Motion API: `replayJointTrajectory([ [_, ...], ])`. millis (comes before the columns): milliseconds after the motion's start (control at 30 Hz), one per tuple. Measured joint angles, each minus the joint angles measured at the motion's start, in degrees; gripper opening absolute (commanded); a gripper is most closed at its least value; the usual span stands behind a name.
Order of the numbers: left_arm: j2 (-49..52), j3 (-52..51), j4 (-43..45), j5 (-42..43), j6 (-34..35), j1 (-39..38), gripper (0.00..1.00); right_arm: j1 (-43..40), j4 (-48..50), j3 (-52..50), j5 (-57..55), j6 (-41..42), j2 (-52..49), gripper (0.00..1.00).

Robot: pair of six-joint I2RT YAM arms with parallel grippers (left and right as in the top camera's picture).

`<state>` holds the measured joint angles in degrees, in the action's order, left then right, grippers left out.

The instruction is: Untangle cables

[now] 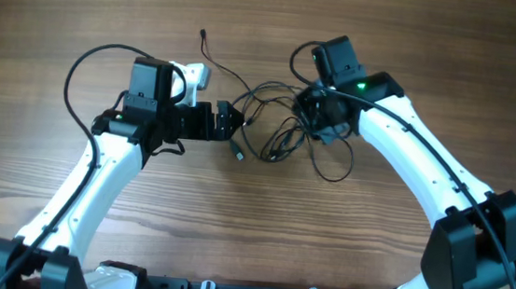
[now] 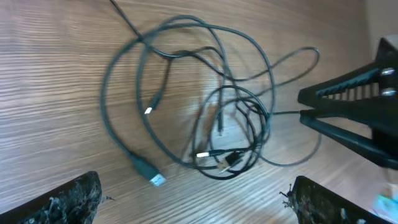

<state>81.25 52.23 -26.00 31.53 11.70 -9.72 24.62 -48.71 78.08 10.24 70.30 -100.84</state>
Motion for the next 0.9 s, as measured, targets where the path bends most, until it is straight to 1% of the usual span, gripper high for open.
replayJointTrajectory([
  [33,0.7,0.0,0.8,1.2,0.2,-0.2,0.61,-1.5,-1.1,0.0,-0.4,-2.6,0.0,0.35],
  [100,1.8,0.0,2.6,2.9,0.2,-1.4,0.59,-5.8,-2.6,0.0,0.5,-10.0,0.0,0.38],
  [133,2.1,0.0,3.2,2.9,0.5,-2.1,0.59,-7.5,-3.7,0.0,1.2,-13.0,0.0,0.38],
  [167,2.2,0.0,3.5,2.9,0.6,-2.7,0.58,-10.0,-5.3,0.0,2.2,-17.0,0.0,0.35],
  [200,2.4,0.0,4.3,1.9,1.2,-4.6,0.62,-11.8,-5.7,0.0,2.7,-19.8,0.0,0.25],
  [233,2.4,0.0,4.8,0.8,1.8,-6.0,0.63,-12.9,-5.5,-0.4,3.2,-21.6,0.0,0.18],
  [333,2.7,0.7,4.6,-2.9,5.5,-10.2,0.73,-15.6,-2.2,-4.7,6.0,-25.9,0.0,0.17],
  [400,4.2,4.6,1.3,-5.8,7.9,-13.0,0.79,-17.3,0.9,-8.3,8.9,-27.7,-0.1,0.21],
  [467,6.7,10.1,-1.4,-10.3,9.0,-15.3,0.8,-19.1,3.3,-10.5,11.7,-29.7,-0.2,0.25],
  [500,8.1,12.1,-1.4,-11.7,9.3,-16.4,0.75,-20.1,3.7,-10.8,12.7,-30.5,-0.2,0.26],
  [600,13.5,15.3,2.4,-15.3,10.1,-20.5,0.76,-22.2,4.0,-10.8,13.8,-32.9,-0.2,0.34],
  [700,20.1,15.4,4.7,-18.9,10.3,-23.5,0.77,-22.3,3.5,-10.8,14.3,-34.4,-0.2,0.33],
  [767,22.9,15.4,5.9,-20.2,10.4,-24.1,0.77,-22.0,3.6,-10.9,14.5,-35.3,-0.2,0.34],
  [900,23.5,15.4,7.0,-21.2,10.5,-24.5,0.74,-21.9,3.6,-10.9,14.9,-36.0,-0.2,0.33],
])
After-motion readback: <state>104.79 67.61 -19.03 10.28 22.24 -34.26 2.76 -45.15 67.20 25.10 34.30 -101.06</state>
